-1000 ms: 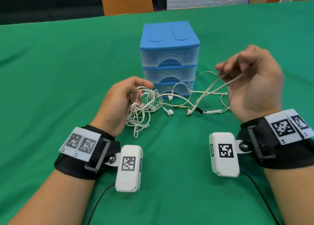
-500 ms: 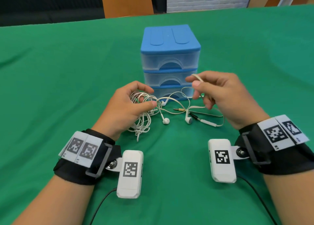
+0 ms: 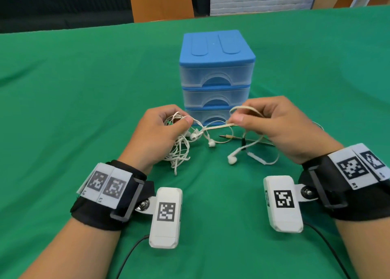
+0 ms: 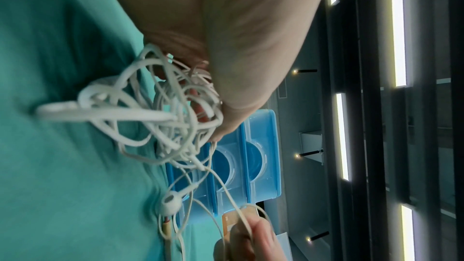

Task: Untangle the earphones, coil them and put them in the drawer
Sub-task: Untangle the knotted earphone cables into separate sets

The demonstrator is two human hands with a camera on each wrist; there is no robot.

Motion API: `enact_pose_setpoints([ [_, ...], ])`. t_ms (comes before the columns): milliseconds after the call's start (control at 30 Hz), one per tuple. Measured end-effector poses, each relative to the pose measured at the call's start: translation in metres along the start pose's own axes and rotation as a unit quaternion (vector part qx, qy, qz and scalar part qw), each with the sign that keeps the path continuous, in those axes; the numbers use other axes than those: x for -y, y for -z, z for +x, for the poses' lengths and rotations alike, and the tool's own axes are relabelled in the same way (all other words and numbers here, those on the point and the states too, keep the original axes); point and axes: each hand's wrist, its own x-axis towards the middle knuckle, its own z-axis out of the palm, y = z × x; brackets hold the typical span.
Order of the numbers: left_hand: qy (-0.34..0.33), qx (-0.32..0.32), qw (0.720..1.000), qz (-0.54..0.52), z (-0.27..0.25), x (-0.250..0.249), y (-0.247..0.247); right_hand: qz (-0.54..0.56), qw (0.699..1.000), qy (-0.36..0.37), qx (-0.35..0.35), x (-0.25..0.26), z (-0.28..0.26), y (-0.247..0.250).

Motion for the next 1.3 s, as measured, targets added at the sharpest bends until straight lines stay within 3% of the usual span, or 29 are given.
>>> enact_pose_setpoints([
  [200, 0.013, -0.034, 0.999, -0.010, 0.001, 0.000, 0.002, 0.100, 0.977, 0.053, -0.178, 0.001, 0.004, 0.011],
  [333, 0.021, -0.045, 0.999, -0.018, 0.001, -0.001, 0.003, 0.138, 0.935, 0.056, -0.321, 0.004, 0.004, 0.021],
  [467, 0.026, -0.054, 0.998, -0.032, 0.003, -0.002, 0.004, 0.189, 0.896, 0.064, -0.396, 0.004, 0.003, 0.029],
  [700, 0.013, -0.062, 0.997, -0.044, 0.002, -0.004, 0.003, 0.024, 0.952, -0.043, -0.302, -0.006, 0.010, 0.017],
  [1000, -0.003, -0.056, 0.998, -0.042, 0.002, -0.006, 0.003, -0.152, 0.913, 0.006, -0.379, -0.008, 0.006, 0.023],
  [1133, -0.015, -0.050, 0.998, -0.045, 0.002, -0.007, 0.002, -0.155, 0.933, 0.061, -0.320, 0.004, 0.004, 0.014],
  [1300, -0.014, -0.048, 0.997, -0.062, 0.002, -0.006, 0.001, -0.257, 0.930, 0.008, -0.261, 0.013, 0.000, -0.008],
])
